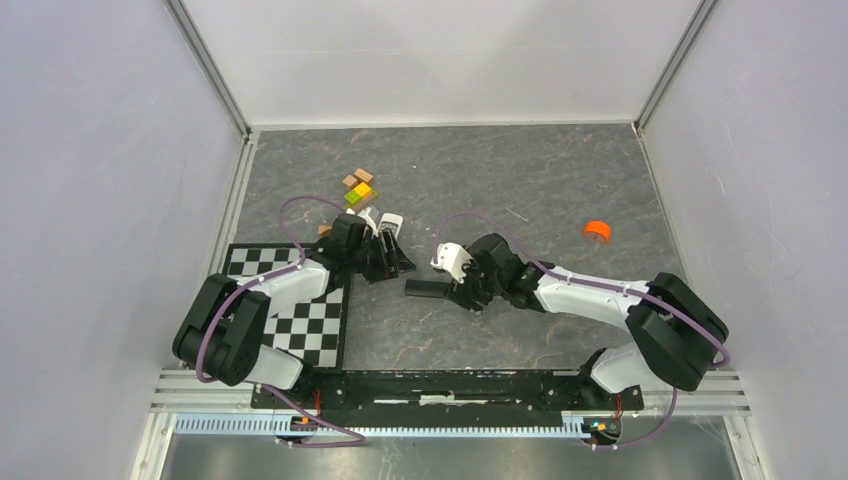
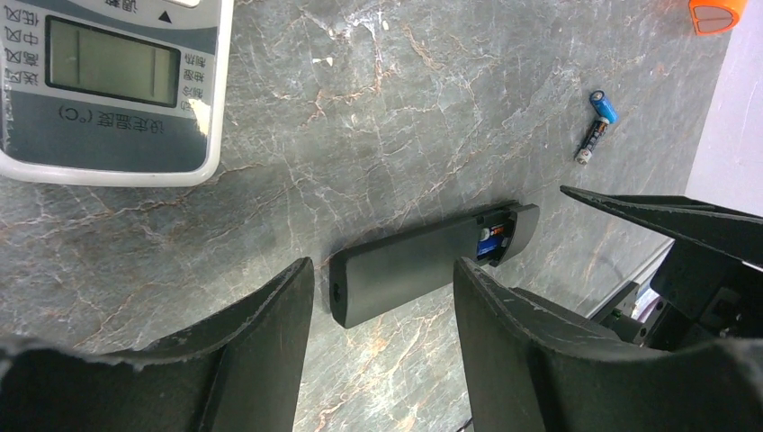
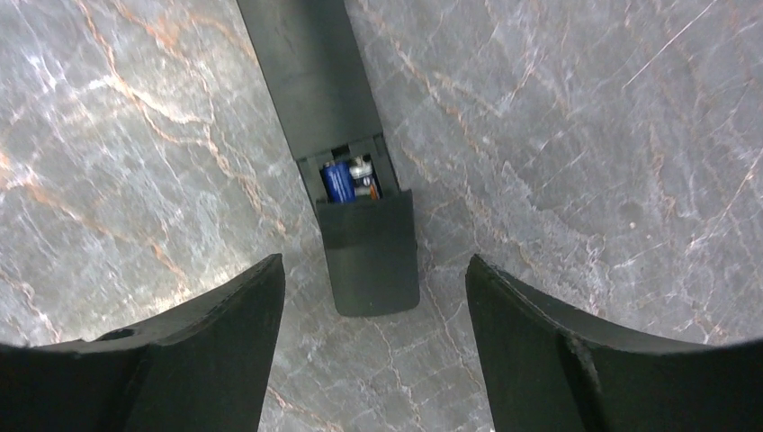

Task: Load the batteries into the remote control

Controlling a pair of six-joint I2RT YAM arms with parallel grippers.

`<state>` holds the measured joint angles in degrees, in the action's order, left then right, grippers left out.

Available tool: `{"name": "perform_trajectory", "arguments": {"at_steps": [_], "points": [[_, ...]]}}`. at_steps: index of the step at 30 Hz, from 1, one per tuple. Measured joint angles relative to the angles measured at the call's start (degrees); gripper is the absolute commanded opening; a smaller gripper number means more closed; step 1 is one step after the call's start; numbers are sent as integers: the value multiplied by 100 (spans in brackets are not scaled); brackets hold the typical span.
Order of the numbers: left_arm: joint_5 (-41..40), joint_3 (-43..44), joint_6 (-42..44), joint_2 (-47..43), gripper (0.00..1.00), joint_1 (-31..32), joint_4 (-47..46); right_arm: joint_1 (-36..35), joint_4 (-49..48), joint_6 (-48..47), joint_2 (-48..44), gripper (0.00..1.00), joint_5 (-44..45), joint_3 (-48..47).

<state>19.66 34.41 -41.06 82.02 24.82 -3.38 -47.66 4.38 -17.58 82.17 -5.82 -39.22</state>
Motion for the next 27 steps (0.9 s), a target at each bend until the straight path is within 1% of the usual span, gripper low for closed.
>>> {"name": "perform_trajectory", "arguments": {"at_steps": [9,17,27], "points": [[-2,-107,0,0,65,0,4,269,723,-490,42,75,-236,-68],[-2,-107,0,0,65,0,7,273,752,-828,247,72,-304,-192],[-2,-107,0,0,65,0,4,413,640,-1027,358,67,-345,-195]]}}
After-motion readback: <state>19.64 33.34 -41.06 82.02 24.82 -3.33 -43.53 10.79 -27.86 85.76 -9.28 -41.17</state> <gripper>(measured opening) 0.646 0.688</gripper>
